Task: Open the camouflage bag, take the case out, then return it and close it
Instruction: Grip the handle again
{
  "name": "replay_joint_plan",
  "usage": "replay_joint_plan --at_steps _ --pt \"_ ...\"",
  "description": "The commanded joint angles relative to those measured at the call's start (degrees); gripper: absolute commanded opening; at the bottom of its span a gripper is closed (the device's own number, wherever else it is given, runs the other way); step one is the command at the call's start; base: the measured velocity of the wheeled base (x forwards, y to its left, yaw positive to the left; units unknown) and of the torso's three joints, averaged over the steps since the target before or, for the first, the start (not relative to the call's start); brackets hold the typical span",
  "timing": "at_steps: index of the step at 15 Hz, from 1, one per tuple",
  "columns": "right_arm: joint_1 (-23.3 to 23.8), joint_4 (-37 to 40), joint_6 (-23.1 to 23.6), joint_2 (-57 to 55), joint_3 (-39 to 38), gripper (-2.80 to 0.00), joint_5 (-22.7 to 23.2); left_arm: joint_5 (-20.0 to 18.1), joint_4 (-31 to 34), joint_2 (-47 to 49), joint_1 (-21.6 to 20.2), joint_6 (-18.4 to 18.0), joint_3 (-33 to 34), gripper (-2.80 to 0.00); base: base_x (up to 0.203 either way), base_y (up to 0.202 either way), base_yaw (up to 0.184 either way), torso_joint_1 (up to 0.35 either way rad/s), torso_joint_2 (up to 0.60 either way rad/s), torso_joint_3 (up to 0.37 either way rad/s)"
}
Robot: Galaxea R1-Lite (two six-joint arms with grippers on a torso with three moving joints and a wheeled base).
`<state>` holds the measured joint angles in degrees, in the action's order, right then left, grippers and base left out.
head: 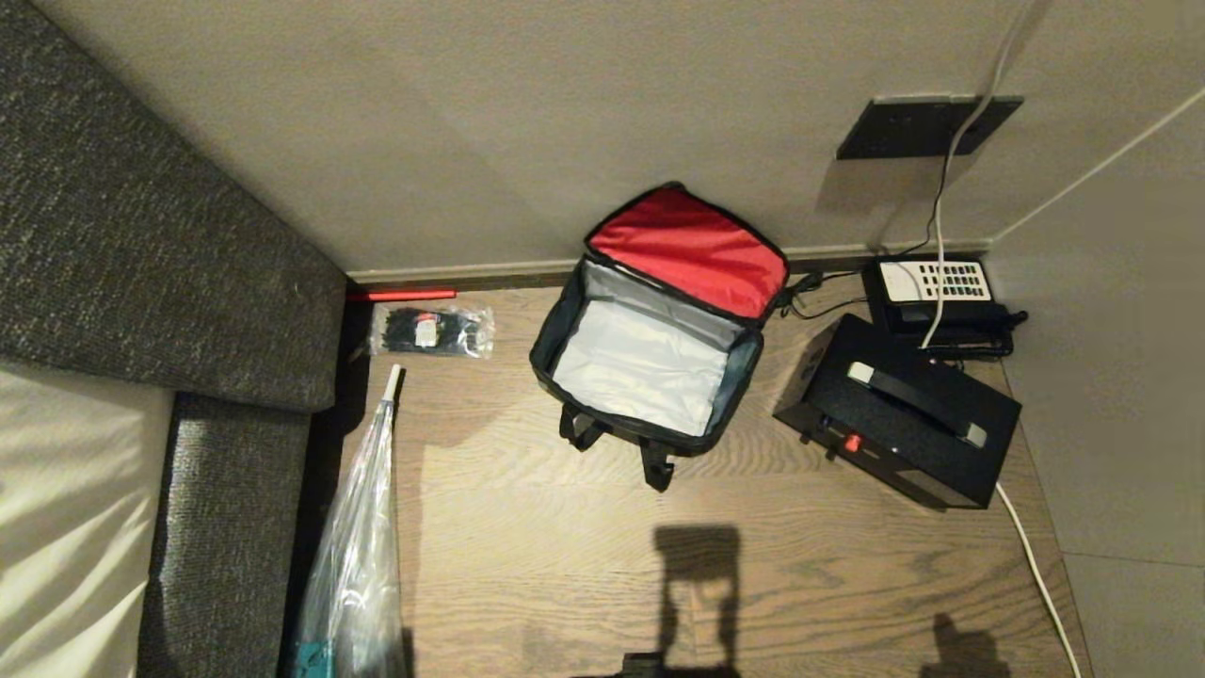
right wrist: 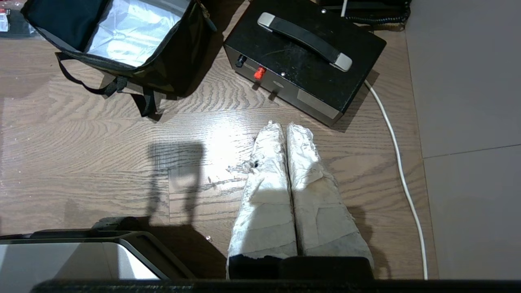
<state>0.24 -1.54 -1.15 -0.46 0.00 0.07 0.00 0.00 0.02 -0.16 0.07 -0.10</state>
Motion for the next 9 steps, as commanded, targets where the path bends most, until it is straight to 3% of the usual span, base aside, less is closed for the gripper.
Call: replay_joint_plan --at_steps 1,9 --pt "0.02 -0.05 0.0 -0.24 -0.79 -2.8 0.02 0.0 0.0 -0.11 -0.02 0.01 0.01 -2.8 0.0 0.0 0.0 0.0 0.0 0.0" --pt "0.02 0.04 0.85 -0.24 -0.79 -2.8 0.1 0.0 0.0 -0.11 -0.02 0.01 0.01 -2.8 0.0 0.0 0.0 0.0 0.0 0.0"
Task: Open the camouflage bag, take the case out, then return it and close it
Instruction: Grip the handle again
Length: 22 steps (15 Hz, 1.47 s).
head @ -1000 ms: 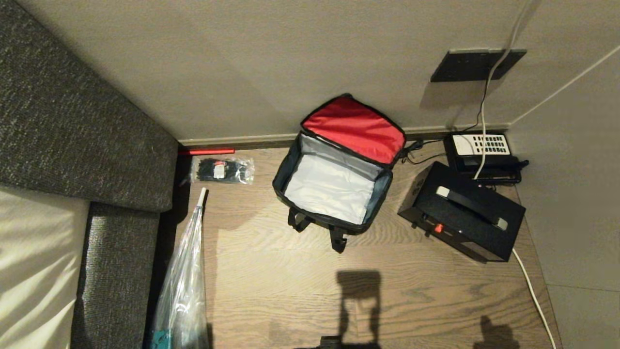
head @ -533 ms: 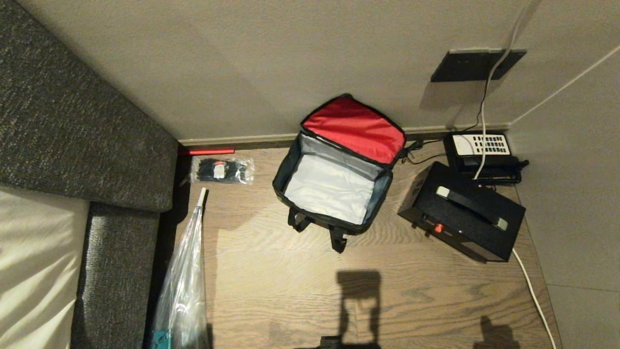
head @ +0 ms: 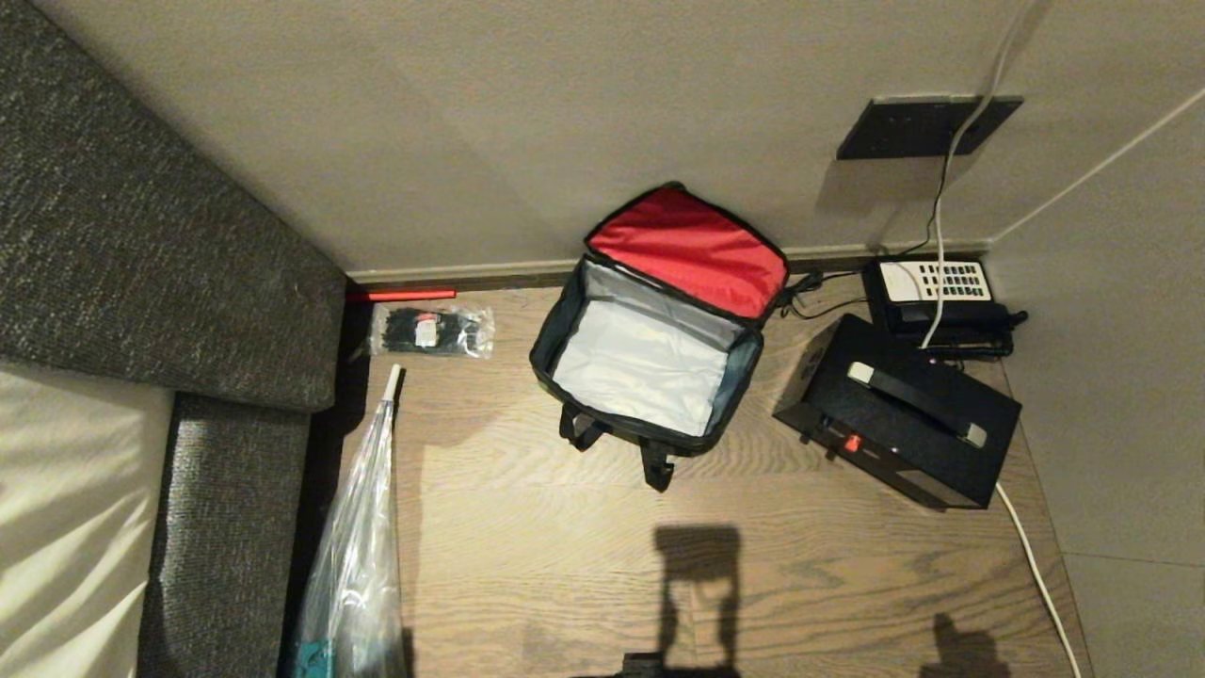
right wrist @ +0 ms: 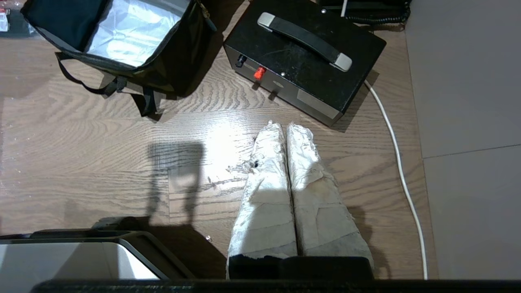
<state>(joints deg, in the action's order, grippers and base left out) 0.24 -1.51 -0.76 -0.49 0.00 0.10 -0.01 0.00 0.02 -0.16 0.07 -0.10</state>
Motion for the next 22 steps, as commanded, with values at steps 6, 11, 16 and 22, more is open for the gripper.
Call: replay_joint_plan --at_steps 6,11,16,22 --pt "0.02 -0.07 -0.74 -0.22 -0.79 -2.8 -0.36 0.01 0.0 -0.11 -0.02 0.01 0.01 -2.8 0.0 0.0 0.0 0.0 0.0 0.0" --pt "0.02 -0.07 -0.43 -0.22 -0.79 -2.8 -0.36 0.01 0.09 -0.11 -0.02 -0.07 0.01 -2.8 0.0 0.0 0.0 0.0 0.0 0.0" --pt "0.0 11.48 -1.37 -0.23 17.63 -2.8 -1.28 0.01 0.0 -0.11 -0.02 -0.07 0.01 -2.8 0.0 0.0 0.0 0.0 0.0 0.0" --pt "0.02 51.79 -2.09 -0.36 41.05 -2.8 -0.16 0.01 0.0 -0.11 -0.02 -0.07 0.01 -2.8 0.0 0.0 0.0 0.0 0.0 0.0"
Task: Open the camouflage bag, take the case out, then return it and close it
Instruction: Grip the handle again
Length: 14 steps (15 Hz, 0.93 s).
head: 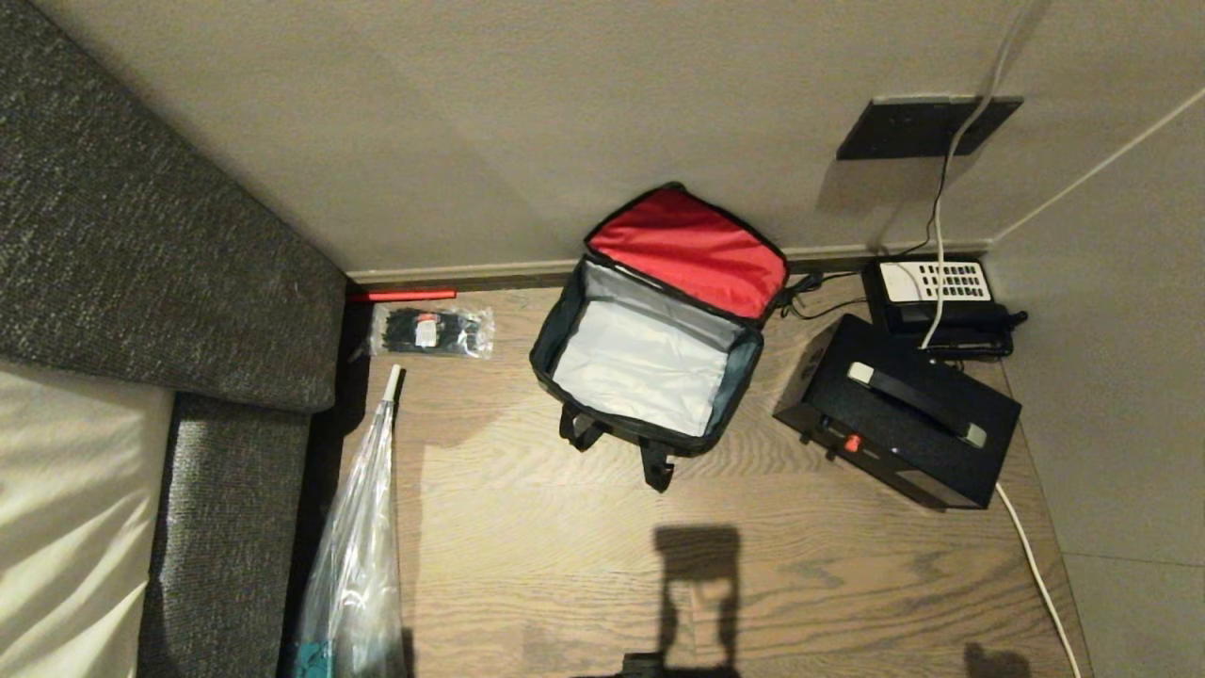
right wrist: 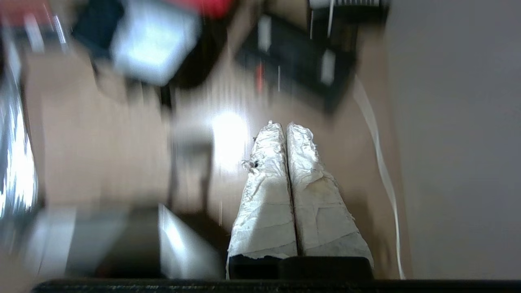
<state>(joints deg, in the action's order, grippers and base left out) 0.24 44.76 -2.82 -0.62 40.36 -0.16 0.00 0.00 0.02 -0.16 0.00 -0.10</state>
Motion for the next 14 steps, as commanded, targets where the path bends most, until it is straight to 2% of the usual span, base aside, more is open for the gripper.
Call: replay_joint_plan --at_steps 1,2,4,8,11,14 --pt "0.02 5.79 -0.16 -0.53 -1.87 -2.8 0.21 0.0 0.0 -0.11 -0.02 0.0 0.01 -2.8 0.0 0.0 0.0 0.0 0.0 0.0" --pt "0.02 5.68 -1.08 -2.56 -2.8 -2.8 0.36 0.0 0.02 -0.11 -0.02 0.0 0.01 -2.8 0.0 0.0 0.0 0.0 0.0 0.0" --pt "-0.54 4.25 -6.59 -11.78 0.6 -2.8 1.12 0.0 0.0 -0.11 -0.02 0.09 0.01 -2.8 0.0 0.0 0.0 0.0 0.0 0.0" --pt "-3.34 -5.12 -15.63 -40.12 10.92 -2.8 4.07 0.0 0.0 -0.11 -0.02 0.09 0.01 -2.8 0.0 0.0 0.0 0.0 0.0 0.0" --pt "-4.14 -13.11 -18.4 -57.4 13.55 -2.8 3.89 0.0 0.0 -0.11 -0.02 0.09 0.01 -2.8 0.0 0.0 0.0 0.0 0.0 0.0" --pt "-3.15 -21.38 -19.72 -75.38 13.79 -2.8 0.36 0.0 0.0 -0.11 -0.02 0.09 0.01 -2.8 0.0 0.0 0.0 0.0 0.0 0.0"
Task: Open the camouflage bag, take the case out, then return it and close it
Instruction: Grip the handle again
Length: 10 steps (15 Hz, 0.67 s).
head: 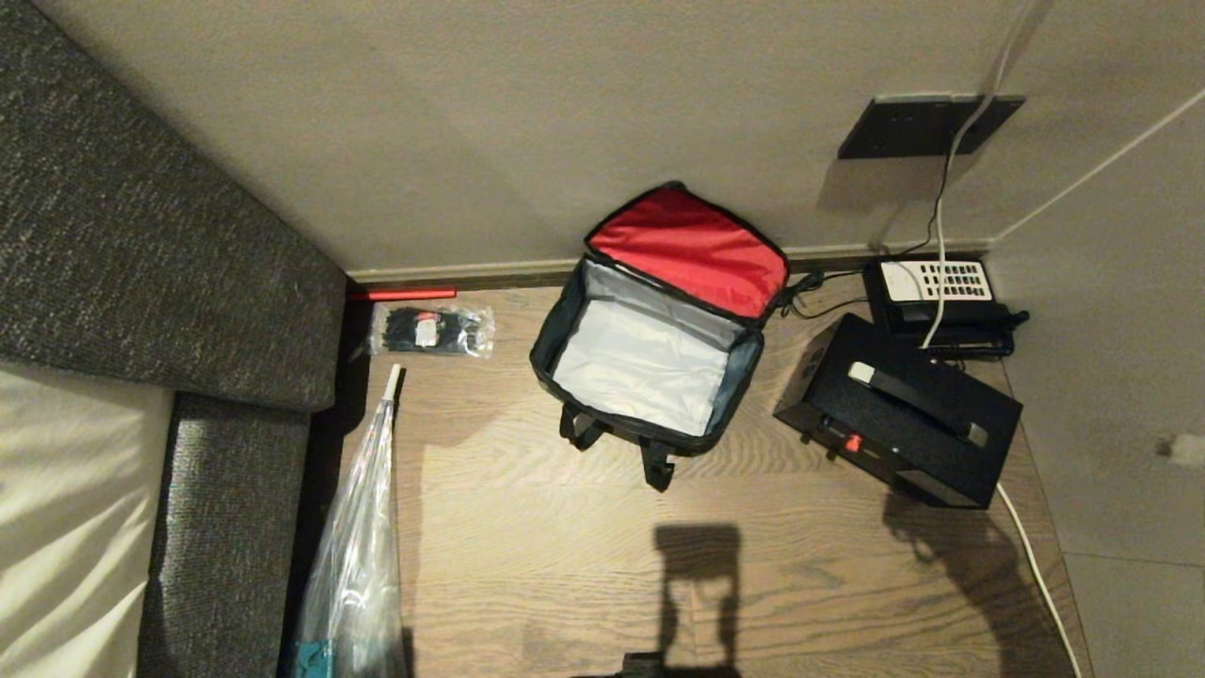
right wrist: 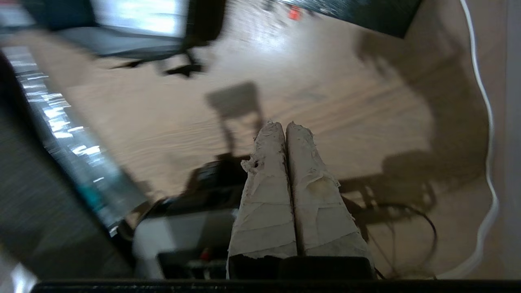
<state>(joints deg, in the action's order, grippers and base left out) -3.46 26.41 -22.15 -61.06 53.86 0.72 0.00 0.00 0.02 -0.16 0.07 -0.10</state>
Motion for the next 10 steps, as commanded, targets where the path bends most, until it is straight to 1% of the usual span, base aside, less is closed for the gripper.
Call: replay_joint_plan --at_steps 1,2,3,4,6,7,8,9,10 --pt "1.83 -7.11 -0.93 -20.07 0.46 -2.8 -0.2 0.0 0.0 -0.11 -0.02 0.01 0.01 -2.8 0.0 0.0 0.0 0.0 0.0 0.0" --pt "4.63 -12.99 -2.38 -24.12 0.8 -2.8 1.49 0.0 0.0 -0.11 -0.02 0.01 0.01 -2.8 0.0 0.0 0.0 0.0 0.0 0.0" --pt "7.44 -19.35 -3.91 -27.16 1.45 -2.8 5.13 0.0 0.0 -0.11 -0.02 0.01 0.01 -2.8 0.0 0.0 0.0 0.0 0.0 0.0" --pt "8.71 -23.94 -2.83 -30.15 1.66 -2.8 8.4 0.0 0.0 -0.11 -0.02 0.01 0.01 -2.8 0.0 0.0 0.0 0.0 0.0 0.0" --pt "9.41 -27.38 7.78 -36.13 0.12 -2.8 10.08 0.0 0.0 -0.11 -0.02 0.01 0.01 -2.8 0.0 0.0 0.0 0.0 0.0 0.0" --pt "9.53 -28.41 14.36 -39.44 -0.22 0.0 10.38 0.0 0.0 -0.11 -0.02 0.01 0.01 -2.8 0.0 0.0 0.0 0.0 0.0 0.0" --pt "9.61 -29.51 20.14 -42.53 -0.44 0.0 10.35 0.0 0.0 -0.11 -0.02 0.01 0.01 -2.8 0.0 0.0 0.0 0.0 0.0 0.0" --pt "9.59 -31.17 24.41 -44.72 -0.71 0.0 9.77 0.0 0.0 -0.11 -0.02 0.01 0.01 -2.8 0.0 0.0 0.0 0.0 0.0 0.0" --pt "9.49 -34.3 28.06 -45.81 -0.99 0.0 6.99 0.0 0.0 -0.2 -0.02 0.01 0.01 -2.8 0.0 0.0 0.0 0.0 0.0 0.0"
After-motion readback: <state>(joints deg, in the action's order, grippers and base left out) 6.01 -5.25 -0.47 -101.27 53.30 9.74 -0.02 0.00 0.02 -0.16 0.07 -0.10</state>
